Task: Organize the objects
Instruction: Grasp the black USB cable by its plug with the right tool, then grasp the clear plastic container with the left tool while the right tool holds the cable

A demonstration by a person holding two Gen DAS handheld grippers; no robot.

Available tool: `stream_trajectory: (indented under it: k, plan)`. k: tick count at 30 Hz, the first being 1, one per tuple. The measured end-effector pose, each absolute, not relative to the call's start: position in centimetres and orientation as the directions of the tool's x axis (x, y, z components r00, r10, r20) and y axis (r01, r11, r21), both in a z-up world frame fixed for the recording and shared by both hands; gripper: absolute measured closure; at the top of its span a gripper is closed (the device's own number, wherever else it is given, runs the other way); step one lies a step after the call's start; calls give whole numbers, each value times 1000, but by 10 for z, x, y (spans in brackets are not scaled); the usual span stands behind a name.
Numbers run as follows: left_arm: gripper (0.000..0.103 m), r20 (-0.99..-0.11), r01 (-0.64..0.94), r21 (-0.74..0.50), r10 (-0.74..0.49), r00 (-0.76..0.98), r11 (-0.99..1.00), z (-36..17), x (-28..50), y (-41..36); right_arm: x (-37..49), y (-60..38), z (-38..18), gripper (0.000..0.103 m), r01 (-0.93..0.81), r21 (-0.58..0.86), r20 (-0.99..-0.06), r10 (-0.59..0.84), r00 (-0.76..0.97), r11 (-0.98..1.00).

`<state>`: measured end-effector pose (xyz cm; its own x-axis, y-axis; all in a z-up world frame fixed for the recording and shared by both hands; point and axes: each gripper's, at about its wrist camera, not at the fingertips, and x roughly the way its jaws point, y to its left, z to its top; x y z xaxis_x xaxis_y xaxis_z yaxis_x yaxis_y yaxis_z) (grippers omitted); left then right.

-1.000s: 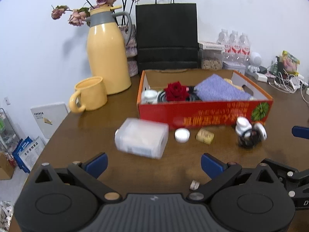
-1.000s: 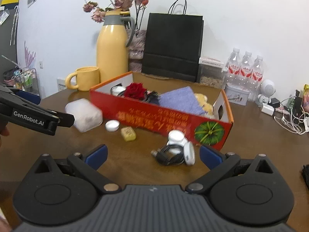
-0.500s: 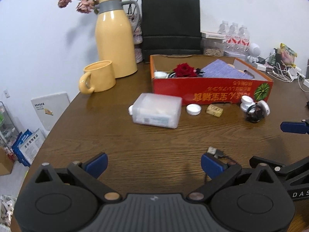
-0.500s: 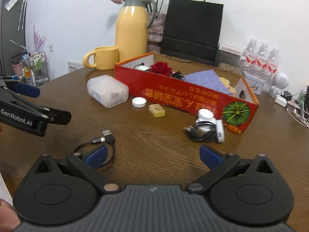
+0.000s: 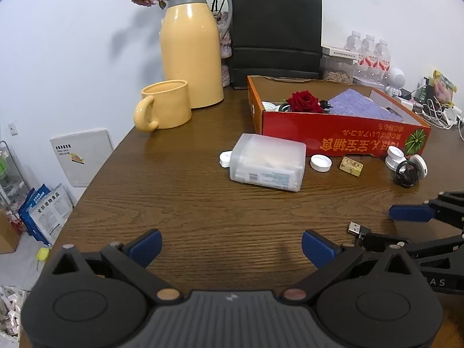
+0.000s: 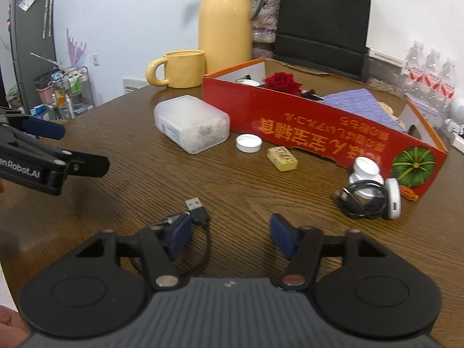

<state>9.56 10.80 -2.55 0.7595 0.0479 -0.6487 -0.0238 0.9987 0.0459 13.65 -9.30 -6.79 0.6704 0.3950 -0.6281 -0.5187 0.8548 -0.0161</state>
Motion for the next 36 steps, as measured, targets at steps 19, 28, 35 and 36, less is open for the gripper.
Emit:
stream_trajectory:
  k: [19,28,35,36]
  plan:
    - [0,-650,3,-10,-9,760,1000,-31,118,121,146,-79,-67,93,-587,12,-597,477,645,810]
    - [0,-645,31,-8,-29,763,999,-29,136,111,154,-98,-58,93,-535,28,-559,457,692,844]
    - [0,-641,73,2,-55,765,997,-26,161,98,166,-116,-52,93,-486,26,-533,423,732,873]
    - [0,-640,77,8,-54,766,997,-26,165,95,168,-118,-52,93,-480,25,-531,419,737,877]
